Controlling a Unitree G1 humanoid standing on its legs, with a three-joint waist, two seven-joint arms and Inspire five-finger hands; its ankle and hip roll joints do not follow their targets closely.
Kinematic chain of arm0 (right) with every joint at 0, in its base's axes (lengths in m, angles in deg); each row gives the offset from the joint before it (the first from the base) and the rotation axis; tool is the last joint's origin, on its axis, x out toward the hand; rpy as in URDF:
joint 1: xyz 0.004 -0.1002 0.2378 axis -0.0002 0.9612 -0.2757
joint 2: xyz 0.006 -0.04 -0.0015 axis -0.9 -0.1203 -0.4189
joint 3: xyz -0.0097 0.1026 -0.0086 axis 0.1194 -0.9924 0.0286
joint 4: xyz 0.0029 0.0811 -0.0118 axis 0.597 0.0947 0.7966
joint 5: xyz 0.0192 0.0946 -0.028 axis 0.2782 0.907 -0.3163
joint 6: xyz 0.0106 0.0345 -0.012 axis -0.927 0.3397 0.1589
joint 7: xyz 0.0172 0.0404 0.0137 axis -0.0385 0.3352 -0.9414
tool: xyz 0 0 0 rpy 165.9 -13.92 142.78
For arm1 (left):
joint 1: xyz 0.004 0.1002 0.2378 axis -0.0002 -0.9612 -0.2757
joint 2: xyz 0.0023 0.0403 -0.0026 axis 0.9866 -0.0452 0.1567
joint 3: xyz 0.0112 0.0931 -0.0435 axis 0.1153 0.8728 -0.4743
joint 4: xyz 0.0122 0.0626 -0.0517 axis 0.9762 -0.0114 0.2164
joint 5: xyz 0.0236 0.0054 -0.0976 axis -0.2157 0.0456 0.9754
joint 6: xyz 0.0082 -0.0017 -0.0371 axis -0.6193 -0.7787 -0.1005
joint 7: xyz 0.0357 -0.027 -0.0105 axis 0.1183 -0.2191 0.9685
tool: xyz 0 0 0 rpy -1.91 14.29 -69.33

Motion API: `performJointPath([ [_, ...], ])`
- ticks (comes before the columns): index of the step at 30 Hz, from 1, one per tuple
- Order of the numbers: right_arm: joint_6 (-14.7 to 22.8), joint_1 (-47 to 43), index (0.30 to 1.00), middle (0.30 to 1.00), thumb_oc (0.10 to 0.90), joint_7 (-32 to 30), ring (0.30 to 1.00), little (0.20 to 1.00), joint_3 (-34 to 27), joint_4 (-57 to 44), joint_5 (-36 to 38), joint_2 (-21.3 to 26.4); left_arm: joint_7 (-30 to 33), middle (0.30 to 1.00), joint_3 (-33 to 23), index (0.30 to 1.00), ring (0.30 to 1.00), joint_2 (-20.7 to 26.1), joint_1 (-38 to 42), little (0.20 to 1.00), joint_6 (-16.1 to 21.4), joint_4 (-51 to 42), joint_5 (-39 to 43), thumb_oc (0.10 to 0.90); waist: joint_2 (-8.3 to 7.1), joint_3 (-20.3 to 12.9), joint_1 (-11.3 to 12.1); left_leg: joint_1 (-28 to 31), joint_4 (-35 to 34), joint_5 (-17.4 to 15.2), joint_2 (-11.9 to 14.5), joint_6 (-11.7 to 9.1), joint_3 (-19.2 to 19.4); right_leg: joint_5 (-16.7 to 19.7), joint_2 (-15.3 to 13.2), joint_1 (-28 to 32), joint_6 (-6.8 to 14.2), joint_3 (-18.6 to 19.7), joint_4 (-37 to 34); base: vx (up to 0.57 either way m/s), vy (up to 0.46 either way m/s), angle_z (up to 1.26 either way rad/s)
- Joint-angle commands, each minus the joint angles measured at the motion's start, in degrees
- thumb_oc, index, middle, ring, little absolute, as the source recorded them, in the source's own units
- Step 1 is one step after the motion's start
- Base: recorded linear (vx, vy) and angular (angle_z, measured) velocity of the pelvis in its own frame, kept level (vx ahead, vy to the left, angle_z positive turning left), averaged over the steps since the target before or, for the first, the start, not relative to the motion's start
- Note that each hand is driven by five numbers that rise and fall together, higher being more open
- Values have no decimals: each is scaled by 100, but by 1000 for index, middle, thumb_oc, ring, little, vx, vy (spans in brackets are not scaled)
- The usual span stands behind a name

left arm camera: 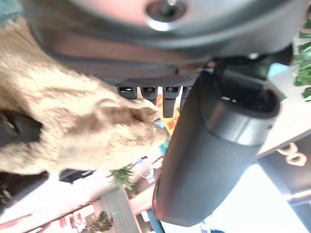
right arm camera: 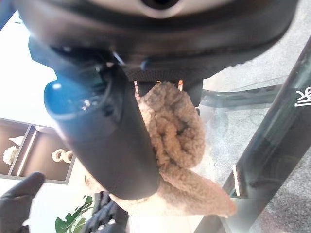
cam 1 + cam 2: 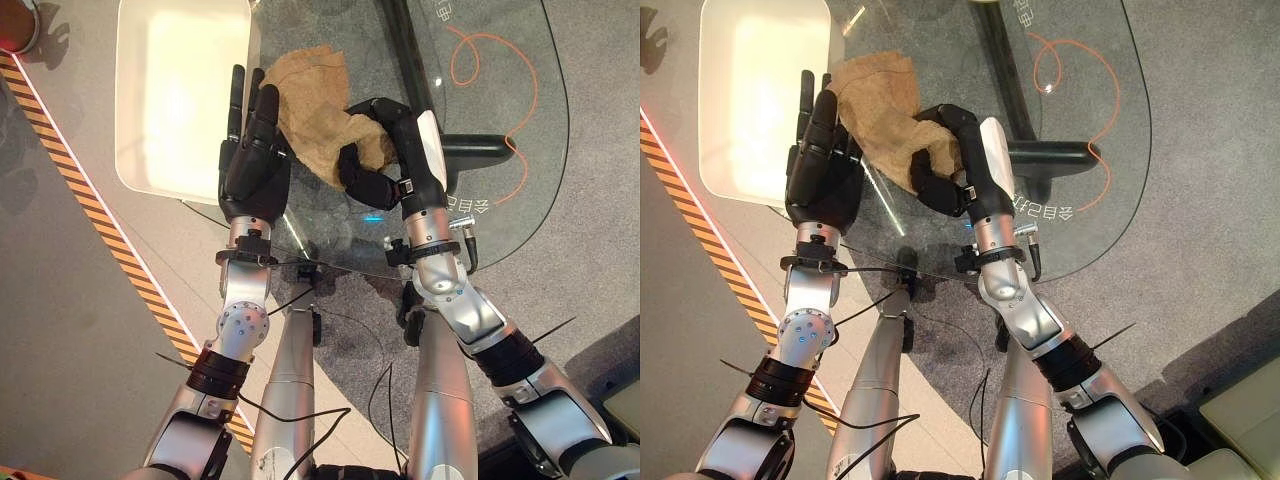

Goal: Wipe the table with a cloth and put it in the basket.

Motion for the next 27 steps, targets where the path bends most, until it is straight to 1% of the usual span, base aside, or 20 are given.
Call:
performJointPath([
  [1,650,-469,300,300,100,146,300,200,-121,-1186,-325,-150,-165,900,-378,900,900,78,617,900,299,-884,-442,800,-121,-139,-51,81,785,-949,-554,682,617,985,385,89,-4,-50,-1206,0,0,0],
  [6,596,-549,300,300,100,393,300,200,-54,-1231,-344,-119,-46,900,-351,900,900,138,626,900,25,-886,-621,800,-109,-139,-34,86,776,-943,-554,682,625,984,379,96,0,-63,-1212,0,0,0],
  [14,541,-707,300,300,100,674,300,200,145,-1317,-341,-52,-8,900,-229,900,900,243,663,900,-267,-799,-687,800,-95,-139,-16,86,772,-934,-558,678,633,992,365,90,0,-91,-1214,0,0,0],
  [22,546,-889,300,300,100,749,300,200,276,-1391,-297,-64,277,900,-108,900,900,343,709,900,-615,-679,-969,800,-80,-139,9,83,757,-916,-562,664,626,1009,361,103,16,-107,-1253,0,0,0],
  [27,539,-931,300,300,100,718,300,200,308,-1417,-323,-59,340,900,-78,900,900,386,714,900,-727,-618,-1025,800,-64,-139,19,103,733,-904,-562,665,632,1016,355,117,21,-118,-1265,0,0,0],
])
